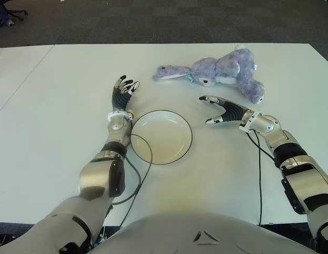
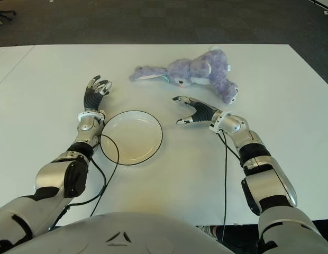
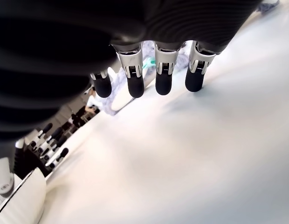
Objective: Put the doll into the plate.
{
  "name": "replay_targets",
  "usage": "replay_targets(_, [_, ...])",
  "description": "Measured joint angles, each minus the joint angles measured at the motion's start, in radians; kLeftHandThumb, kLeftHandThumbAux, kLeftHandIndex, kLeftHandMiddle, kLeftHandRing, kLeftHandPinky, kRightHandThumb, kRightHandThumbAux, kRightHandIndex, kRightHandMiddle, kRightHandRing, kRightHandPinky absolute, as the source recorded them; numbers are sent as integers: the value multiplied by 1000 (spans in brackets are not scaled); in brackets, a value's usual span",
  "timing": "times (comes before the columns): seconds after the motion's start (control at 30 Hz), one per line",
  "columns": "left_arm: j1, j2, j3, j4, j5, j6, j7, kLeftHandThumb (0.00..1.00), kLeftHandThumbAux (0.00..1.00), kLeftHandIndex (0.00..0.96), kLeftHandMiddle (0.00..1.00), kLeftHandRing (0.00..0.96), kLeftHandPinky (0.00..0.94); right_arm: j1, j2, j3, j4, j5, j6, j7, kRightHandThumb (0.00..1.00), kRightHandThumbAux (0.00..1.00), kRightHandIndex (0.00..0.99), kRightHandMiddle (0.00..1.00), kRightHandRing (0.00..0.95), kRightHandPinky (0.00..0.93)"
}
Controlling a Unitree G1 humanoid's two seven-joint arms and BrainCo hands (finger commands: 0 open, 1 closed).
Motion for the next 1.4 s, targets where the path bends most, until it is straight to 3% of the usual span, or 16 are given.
replay_targets(0.27, [0,0,-1,0,3,0,0,0,597,159,280,305,313,37,0,-9,-72,13,45,5,60,473,0,0,0,50])
replay_targets(0.3, [0,0,-1,0,4,0,0,0,596,158,283,306,304,40,0,-10,-78,13,48,5,56,481,0,0,16,156])
replay_targets(0.33, [0,0,-1,0,4,0,0,0,596,158,283,306,302,42,0,-10,-84,12,49,5,55,482,0,0,21,184])
replay_targets(0.5, [0,0,-1,0,7,0,0,0,602,161,289,307,293,43,2,-11,-91,-4,46,-11,56,503,0,0,4,122])
replay_targets(0.63, [0,0,-1,0,8,0,0,0,603,158,289,306,290,26,18,-19,-49,-44,-16,-101,55,515,0,0,0,57])
replay_targets(0.93, [-3,-2,-1,0,7,0,0,0,625,157,287,304,288,-81,48,-83,3,-87,-190,-300,100,556,0,0,0,20])
replay_targets(1.17, [-3,-2,0,0,8,0,0,0,609,158,284,303,285,-170,62,-143,-3,-123,-303,-472,115,579,0,0,0,42])
replay_targets(1.4, [-3,-2,-1,0,8,0,0,0,611,158,285,301,287,-187,81,-157,29,-176,-359,-577,120,589,0,0,0,53])
